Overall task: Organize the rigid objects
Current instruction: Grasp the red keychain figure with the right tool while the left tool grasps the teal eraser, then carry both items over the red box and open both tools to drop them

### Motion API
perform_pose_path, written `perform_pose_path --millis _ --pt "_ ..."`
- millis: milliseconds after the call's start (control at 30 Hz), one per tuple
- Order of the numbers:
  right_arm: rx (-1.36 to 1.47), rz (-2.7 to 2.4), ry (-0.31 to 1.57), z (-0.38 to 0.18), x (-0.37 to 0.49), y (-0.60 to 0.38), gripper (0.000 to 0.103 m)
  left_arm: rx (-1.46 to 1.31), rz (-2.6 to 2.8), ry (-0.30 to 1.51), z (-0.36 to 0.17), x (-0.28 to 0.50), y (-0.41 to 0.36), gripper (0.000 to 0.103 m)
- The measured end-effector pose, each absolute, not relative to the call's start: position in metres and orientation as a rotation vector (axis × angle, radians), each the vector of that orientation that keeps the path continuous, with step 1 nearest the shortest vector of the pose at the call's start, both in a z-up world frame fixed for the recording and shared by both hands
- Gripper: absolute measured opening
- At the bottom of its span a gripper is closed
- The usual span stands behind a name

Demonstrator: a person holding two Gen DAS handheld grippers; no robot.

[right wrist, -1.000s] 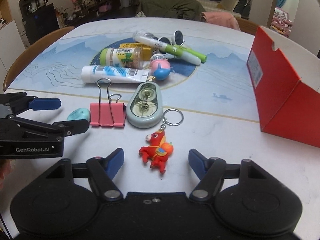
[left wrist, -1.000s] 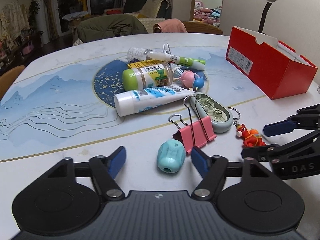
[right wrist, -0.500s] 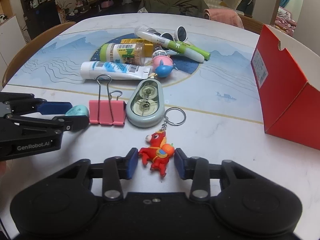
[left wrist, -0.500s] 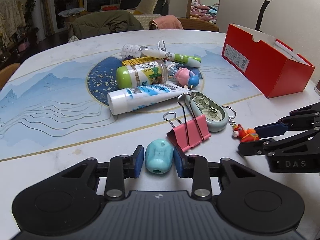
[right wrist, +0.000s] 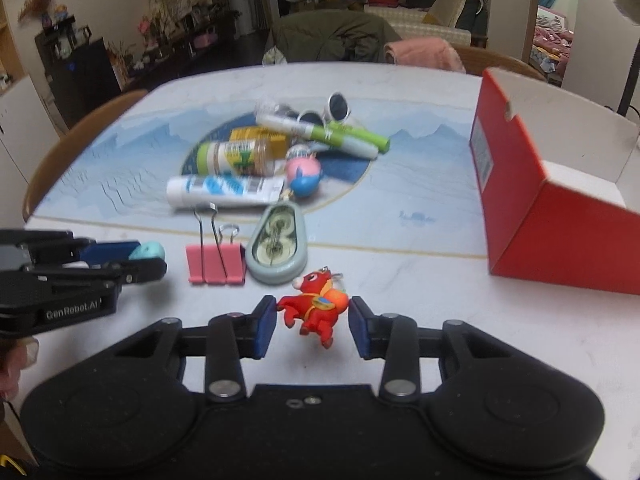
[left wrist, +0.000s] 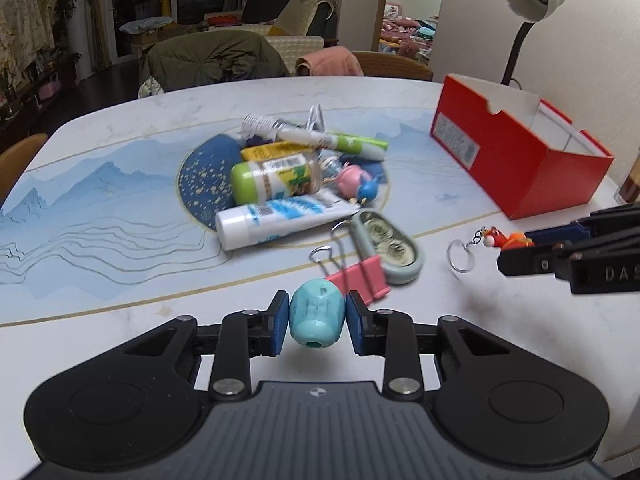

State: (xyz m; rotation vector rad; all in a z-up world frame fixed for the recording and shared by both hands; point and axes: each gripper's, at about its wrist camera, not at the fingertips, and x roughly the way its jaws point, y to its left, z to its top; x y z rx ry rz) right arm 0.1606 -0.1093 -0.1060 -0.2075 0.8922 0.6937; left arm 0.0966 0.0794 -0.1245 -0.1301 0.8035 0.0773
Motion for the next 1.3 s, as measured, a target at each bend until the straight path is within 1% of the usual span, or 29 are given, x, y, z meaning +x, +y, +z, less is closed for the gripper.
perform_pose_path --millis 333,700,1000,1300 --pt "-0.142 0.726 0.804 -0.046 0.177 -0.145 0.038 -0.089 0.010 0.755 -0.069 0.108 0.043 0.030" --pt "-0.110 0.712 0.712 0.000 0.227 -0.190 0.038 -0.037 -0.079 0.701 -0.019 0.165 -0.010 0.030" --pt "-0.100 0.641 0.685 0.006 0.284 -0.237 0.038 0.009 -0.124 0.707 -0.006 0.234 -0.059 0.030" --pt "-0.100 0.560 0.704 -0.010 0.343 -0.285 0.038 0.052 -0.188 0.736 -0.014 0.306 -0.118 0.030"
